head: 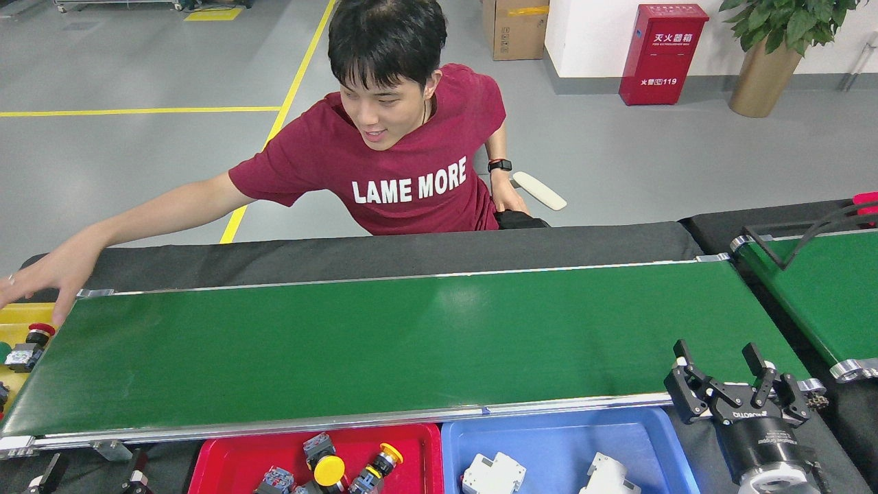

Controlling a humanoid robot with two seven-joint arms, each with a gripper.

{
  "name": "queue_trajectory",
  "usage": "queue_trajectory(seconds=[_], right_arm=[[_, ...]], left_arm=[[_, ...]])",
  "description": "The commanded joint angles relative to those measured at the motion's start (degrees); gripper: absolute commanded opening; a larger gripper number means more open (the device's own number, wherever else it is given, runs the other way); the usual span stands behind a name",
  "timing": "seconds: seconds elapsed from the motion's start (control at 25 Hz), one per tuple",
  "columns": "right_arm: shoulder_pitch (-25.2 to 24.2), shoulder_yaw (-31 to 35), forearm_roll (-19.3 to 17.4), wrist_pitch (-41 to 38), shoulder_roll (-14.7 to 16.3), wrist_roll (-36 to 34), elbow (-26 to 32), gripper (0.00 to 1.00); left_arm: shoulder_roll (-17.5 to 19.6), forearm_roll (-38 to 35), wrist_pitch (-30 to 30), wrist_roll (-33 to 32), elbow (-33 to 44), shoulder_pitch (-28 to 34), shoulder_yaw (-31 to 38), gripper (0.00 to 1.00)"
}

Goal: Pick switch part from conveyor to tray

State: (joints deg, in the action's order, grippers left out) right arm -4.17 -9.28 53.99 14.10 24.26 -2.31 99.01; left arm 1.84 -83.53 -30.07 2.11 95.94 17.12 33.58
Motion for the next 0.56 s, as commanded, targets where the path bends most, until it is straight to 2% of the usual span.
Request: queue_trajectory(seconds=[0.0, 0.52], right_arm=[[0.7, -0.2, -0.1, 0.5, 0.7, 0.1, 0.6, 0.98], [-1.2, -1.6, 0.9, -0.6, -0.6, 1.7, 2.4, 0.98]], left_arm=[[0.7, -0.1, 0.2, 0.1, 0.3, -0.3, 0.2, 1.0], [0.7, 0.3, 0.3, 0.2, -0.1, -0.3, 1.0, 1.0]])
